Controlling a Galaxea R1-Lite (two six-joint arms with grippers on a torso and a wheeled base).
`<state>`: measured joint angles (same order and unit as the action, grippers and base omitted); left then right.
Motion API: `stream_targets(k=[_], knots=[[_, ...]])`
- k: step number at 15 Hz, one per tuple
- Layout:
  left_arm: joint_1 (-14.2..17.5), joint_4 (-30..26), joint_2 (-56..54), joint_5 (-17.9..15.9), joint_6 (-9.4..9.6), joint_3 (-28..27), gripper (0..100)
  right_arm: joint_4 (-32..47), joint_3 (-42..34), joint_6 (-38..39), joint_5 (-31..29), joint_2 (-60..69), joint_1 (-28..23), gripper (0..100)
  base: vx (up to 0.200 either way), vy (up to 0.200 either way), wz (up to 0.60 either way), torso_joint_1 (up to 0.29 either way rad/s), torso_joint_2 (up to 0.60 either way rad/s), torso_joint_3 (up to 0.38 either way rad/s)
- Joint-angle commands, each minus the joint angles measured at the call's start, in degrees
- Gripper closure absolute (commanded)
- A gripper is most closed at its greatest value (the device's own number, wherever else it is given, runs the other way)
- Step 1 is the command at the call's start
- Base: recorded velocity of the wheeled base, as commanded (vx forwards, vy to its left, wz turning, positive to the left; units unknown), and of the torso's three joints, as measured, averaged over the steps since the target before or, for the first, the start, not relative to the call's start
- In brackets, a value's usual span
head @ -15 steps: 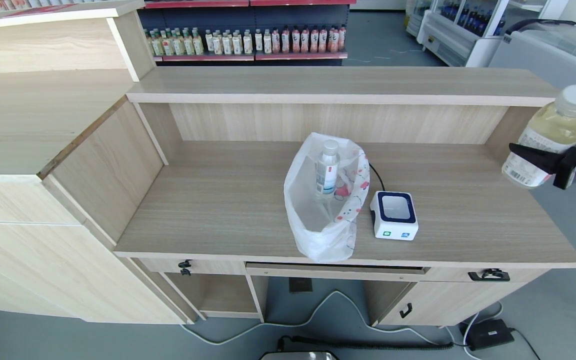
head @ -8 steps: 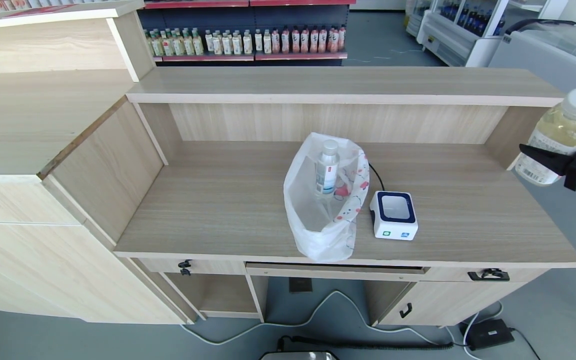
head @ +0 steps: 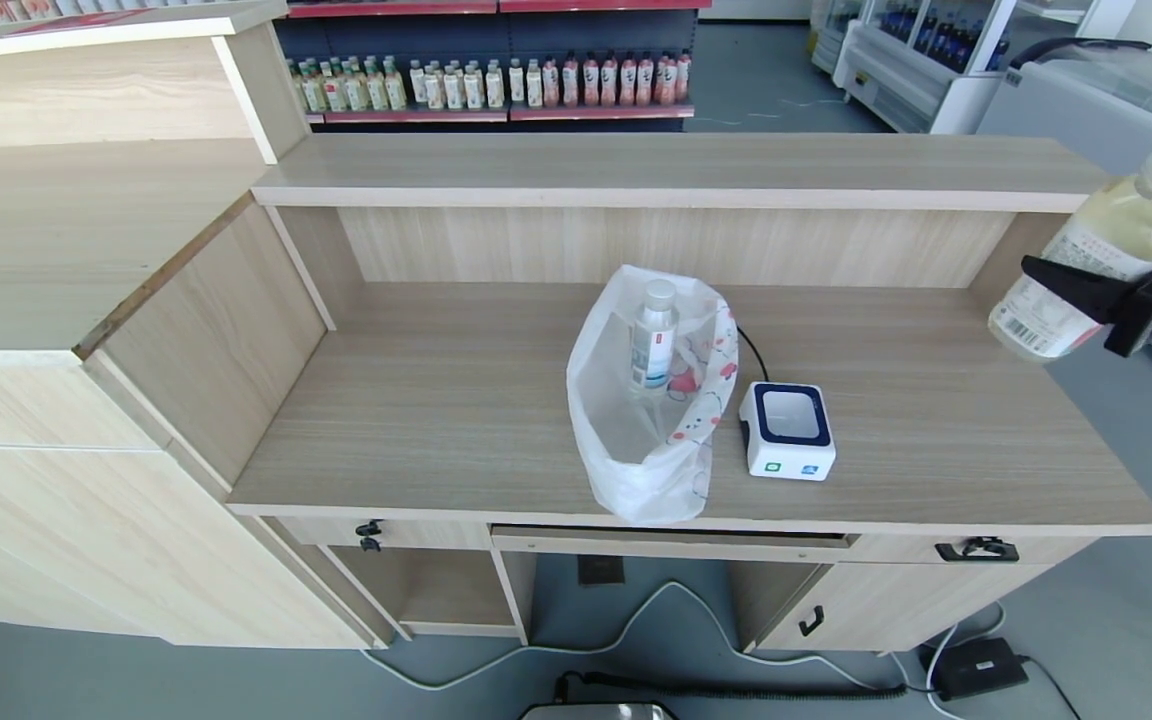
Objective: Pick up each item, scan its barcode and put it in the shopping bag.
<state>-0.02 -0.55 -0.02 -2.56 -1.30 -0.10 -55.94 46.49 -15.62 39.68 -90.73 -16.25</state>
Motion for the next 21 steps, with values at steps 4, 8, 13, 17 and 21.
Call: stream_targets(k=[4, 8, 13, 17, 21], knots=[[0.02, 0.02, 0.02, 0.01, -0.01, 0.01, 0, -5.32, -3.69, 9.20, -1.01, -1.73, 6.76, 100, 0.000, 0.000, 0.00, 0.000, 0.00, 0.000], [0.02, 0.02, 0.02, 0.01, -0.01, 0.01, 0, -5.49, 8.35, 17.37, -11.20, -11.83, 15.72, 100, 0.000, 0.000, 0.00, 0.000, 0.00, 0.000], [0.02, 0.02, 0.02, 0.01, -0.01, 0.01, 0, -4.88, 13.62, 17.64, -12.87, -17.99, 21.61, 100, 0.000, 0.000, 0.00, 0.000, 0.00, 0.000], [0.02, 0.02, 0.02, 0.01, -0.01, 0.01, 0, -4.79, 13.71, 17.46, -12.96, -18.16, 22.93, 100, 0.000, 0.000, 0.00, 0.000, 0.00, 0.000], [0.02, 0.02, 0.02, -0.16, -0.01, 0.01, 0, -4.70, 13.80, 17.37, -12.96, -18.43, 22.75, 100, 0.000, 0.000, 0.00, 0.000, 0.00, 0.000]])
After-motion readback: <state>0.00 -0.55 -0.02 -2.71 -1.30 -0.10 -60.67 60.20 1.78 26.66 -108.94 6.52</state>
